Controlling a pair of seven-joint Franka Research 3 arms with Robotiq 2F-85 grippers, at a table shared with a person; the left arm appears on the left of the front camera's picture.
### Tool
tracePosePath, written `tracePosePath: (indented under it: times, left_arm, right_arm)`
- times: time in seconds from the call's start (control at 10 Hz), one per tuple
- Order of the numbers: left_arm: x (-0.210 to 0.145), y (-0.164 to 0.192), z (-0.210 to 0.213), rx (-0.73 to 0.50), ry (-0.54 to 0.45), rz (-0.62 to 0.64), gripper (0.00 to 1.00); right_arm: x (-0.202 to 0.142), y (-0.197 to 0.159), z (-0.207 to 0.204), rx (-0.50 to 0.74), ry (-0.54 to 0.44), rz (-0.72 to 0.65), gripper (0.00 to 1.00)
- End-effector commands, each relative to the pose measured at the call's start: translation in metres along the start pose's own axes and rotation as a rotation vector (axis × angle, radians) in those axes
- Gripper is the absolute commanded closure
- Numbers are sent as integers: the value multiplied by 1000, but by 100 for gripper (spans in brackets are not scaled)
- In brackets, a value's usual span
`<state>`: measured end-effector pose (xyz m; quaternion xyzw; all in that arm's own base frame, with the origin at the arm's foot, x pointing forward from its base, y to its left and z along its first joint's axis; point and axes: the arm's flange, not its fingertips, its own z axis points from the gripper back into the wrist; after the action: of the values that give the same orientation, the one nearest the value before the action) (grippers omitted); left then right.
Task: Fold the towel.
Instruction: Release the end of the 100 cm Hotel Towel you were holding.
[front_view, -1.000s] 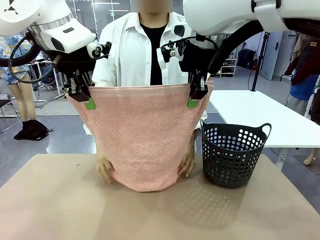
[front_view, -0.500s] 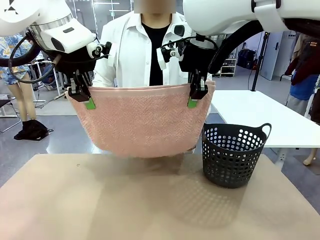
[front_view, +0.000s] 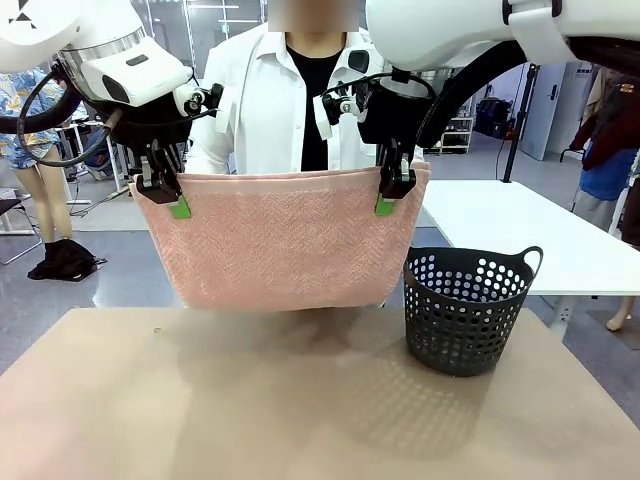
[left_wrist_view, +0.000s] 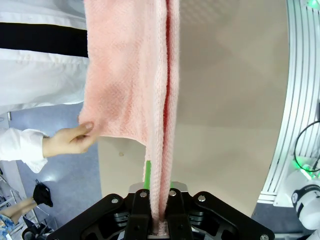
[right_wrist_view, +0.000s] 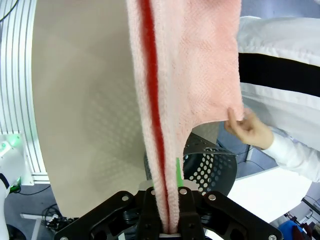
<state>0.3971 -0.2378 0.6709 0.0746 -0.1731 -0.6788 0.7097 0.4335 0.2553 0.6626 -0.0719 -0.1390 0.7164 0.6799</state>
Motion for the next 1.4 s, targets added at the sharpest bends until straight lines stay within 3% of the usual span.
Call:
tracePosePath:
  times: [0.0, 1.3]
  left_arm:
    - [-1, 1, 0, 2, -1, 2, 100]
    - [-1, 1, 0, 2, -1, 2, 100]
  right_arm:
    - [-1, 0, 2, -8, -3, -2, 100]
    - [-1, 0, 2, -8, -3, -2, 100]
